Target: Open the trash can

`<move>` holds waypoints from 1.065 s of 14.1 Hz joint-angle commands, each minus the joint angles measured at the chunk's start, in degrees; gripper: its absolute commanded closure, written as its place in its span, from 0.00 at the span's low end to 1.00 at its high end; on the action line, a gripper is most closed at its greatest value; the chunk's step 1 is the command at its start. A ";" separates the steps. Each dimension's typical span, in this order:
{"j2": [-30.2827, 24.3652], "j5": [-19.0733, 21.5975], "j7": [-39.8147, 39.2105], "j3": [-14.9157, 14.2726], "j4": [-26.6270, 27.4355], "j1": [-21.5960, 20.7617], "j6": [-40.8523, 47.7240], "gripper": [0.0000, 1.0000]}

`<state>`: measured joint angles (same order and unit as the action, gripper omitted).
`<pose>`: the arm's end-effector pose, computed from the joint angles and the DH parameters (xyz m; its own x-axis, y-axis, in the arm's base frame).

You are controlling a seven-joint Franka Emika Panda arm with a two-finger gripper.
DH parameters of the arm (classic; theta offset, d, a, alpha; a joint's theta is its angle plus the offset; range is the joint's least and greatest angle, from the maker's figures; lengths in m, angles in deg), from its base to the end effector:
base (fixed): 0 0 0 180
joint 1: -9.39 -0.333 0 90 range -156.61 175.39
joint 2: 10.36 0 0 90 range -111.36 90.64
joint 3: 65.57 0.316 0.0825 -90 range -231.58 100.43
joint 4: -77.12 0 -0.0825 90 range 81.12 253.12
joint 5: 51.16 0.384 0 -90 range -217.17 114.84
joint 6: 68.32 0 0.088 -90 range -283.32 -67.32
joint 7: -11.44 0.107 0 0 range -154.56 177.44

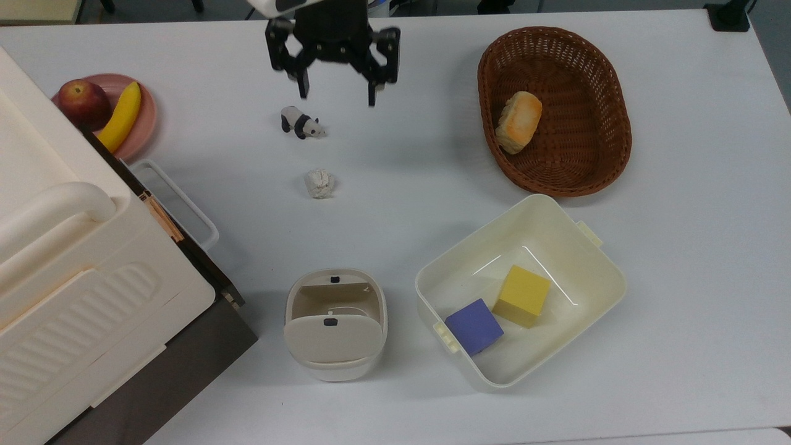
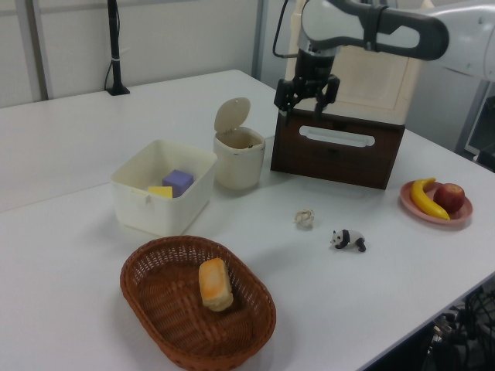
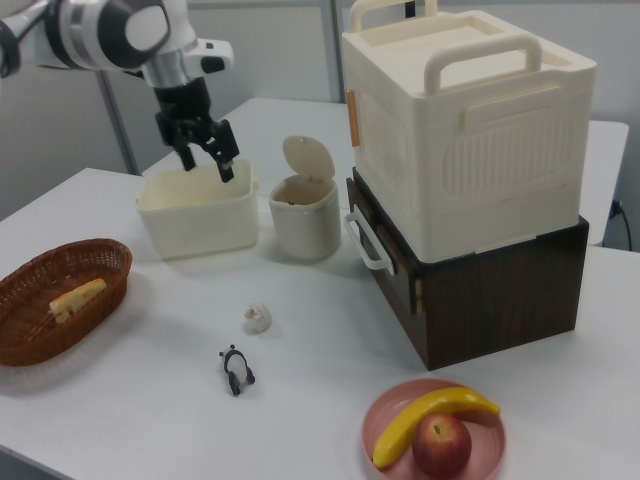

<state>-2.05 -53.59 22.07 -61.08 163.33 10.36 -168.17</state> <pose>0.6133 0.0305 0.5877 0.9882 -0.1186 0.0974 -0.1205 -0.9926 0.0132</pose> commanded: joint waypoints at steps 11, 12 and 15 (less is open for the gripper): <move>-9.97 3.83 -7.54 -9.50 7.13 -6.25 5.97 0.00; -9.97 4.71 -7.64 -9.76 7.04 -6.16 6.15 0.00; -9.62 5.68 -7.64 -10.56 5.11 -5.72 5.90 0.00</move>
<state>-10.33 -49.59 16.14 -70.57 168.57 4.79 -163.27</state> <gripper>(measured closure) 0.000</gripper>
